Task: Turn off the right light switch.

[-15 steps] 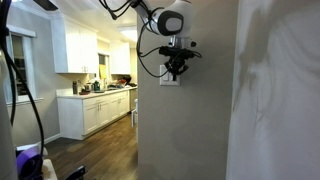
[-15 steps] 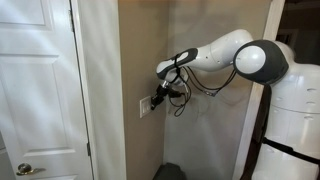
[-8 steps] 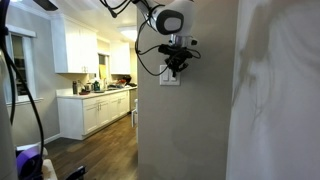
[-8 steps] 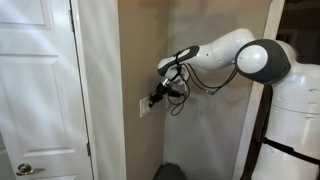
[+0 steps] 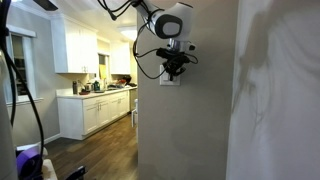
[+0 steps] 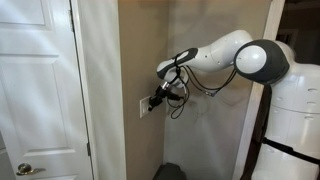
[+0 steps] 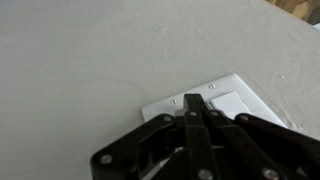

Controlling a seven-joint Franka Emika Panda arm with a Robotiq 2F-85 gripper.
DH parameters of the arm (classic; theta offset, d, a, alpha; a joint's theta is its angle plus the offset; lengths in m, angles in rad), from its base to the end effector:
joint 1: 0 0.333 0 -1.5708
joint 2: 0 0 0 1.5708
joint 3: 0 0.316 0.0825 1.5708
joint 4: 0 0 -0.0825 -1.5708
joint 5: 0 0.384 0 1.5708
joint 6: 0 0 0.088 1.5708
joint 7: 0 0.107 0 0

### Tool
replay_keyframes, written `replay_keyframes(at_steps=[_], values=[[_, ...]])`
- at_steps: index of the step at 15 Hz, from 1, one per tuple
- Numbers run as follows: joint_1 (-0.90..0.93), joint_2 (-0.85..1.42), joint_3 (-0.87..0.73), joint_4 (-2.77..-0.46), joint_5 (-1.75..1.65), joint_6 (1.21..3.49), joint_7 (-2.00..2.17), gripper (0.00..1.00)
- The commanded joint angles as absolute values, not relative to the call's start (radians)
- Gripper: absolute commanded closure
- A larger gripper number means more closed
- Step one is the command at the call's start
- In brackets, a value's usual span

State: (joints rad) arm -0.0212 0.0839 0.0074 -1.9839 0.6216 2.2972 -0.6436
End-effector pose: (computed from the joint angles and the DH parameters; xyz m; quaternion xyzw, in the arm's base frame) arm 0.5976 0.0042 0.4498 -0.9537 -0.1259 -0.1840 0.2021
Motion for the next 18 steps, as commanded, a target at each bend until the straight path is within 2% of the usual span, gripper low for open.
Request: replay_keyframes(at_steps=[1, 8, 18], values=[[-0.027, 0.079, 0.019, -2.003, 0.66, 2.339, -0.671, 1.0], [-0.023, 0.083, 0.021, -2.021, 0.659, 2.44, -0.649, 1.0], [-0.046, 0.007, -0.032, -2.04, 0.348, 2.271, -0.494, 1.0]])
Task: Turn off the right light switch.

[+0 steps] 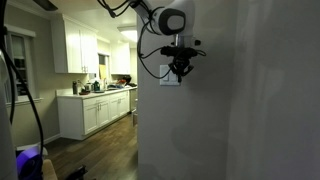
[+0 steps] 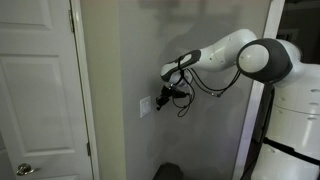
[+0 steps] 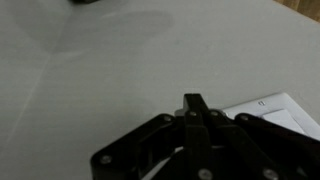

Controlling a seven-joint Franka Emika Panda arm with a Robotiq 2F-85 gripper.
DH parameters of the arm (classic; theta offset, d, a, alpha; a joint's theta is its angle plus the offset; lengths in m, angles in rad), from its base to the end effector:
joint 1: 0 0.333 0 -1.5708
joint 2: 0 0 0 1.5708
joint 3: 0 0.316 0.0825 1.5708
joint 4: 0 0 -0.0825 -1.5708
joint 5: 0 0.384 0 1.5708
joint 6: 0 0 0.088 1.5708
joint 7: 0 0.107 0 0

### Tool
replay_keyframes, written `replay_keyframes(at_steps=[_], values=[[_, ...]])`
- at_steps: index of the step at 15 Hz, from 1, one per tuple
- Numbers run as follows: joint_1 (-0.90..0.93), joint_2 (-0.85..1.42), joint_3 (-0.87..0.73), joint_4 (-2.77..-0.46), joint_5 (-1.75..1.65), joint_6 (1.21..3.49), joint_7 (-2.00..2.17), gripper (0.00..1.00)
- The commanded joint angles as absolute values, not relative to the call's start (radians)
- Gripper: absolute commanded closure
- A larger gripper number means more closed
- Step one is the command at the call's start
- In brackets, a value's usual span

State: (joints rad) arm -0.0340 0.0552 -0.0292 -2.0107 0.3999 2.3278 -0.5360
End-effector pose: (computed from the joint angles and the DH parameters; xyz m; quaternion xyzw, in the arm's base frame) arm 0.5895 -0.0303 0.4548 -0.9720 -0.1146 -0.1696 0.1152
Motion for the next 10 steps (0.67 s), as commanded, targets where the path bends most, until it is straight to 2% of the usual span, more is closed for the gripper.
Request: replay_keyframes(at_steps=[1, 5, 10], values=[[-0.048, 0.01, -0.034, -2.033, 0.356, 2.243, -0.502, 1.0], [-0.047, 0.017, -0.039, -2.015, 0.395, 2.167, -0.525, 0.98], [-0.044, 0.034, -0.036, -2.007, 0.384, 2.19, -0.526, 0.98]])
